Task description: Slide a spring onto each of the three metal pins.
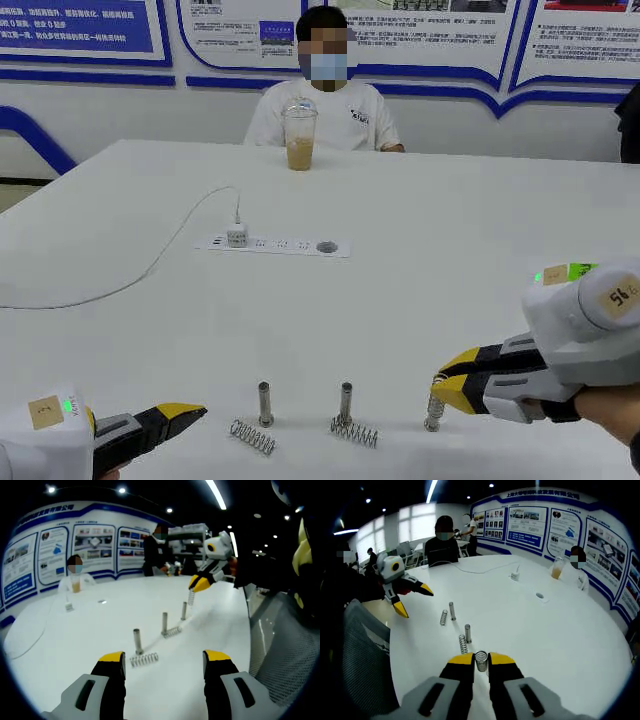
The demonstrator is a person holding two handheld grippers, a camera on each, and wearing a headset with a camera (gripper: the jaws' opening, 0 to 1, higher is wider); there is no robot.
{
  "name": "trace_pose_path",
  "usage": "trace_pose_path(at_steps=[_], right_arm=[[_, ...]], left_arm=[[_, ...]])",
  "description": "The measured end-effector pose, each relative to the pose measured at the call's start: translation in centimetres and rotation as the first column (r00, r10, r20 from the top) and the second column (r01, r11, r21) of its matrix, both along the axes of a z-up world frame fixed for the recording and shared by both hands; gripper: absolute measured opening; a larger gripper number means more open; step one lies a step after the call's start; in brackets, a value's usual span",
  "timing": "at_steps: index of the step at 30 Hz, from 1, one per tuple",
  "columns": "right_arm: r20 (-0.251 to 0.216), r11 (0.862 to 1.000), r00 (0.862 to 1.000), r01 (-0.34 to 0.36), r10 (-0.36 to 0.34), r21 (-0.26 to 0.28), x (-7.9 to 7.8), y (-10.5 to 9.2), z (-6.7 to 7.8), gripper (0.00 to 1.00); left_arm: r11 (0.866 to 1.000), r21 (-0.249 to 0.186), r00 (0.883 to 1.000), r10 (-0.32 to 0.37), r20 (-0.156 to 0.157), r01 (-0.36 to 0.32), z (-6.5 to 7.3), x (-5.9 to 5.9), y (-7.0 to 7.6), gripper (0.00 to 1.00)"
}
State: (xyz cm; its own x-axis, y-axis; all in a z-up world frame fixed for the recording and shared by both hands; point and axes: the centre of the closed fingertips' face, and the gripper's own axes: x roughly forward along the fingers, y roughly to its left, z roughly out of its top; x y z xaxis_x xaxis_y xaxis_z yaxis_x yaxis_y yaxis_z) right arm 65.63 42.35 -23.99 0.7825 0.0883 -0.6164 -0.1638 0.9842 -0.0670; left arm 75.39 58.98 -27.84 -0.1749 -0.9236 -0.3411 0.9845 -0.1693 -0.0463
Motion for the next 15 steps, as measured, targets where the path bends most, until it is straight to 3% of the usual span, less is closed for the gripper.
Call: trace_pose_path(at_steps=[7,15], right_arm=[[0.029,1.000,0.999,0.026,-0.026,-0.012,0.3,-1.2,1.2,0.12],[0.029,0.999,0.999,0.046,-0.046,-0.006,0.4,-1.8,0.8,0.12]], left_arm=[[1.000,-0.001,1.000,0.003,0.000,-0.003,0.0,0.1,0.1,0.64],[1.000,0.000,1.000,0.007,0.001,-0.007,-0.1,0.2,0.2,0.64]])
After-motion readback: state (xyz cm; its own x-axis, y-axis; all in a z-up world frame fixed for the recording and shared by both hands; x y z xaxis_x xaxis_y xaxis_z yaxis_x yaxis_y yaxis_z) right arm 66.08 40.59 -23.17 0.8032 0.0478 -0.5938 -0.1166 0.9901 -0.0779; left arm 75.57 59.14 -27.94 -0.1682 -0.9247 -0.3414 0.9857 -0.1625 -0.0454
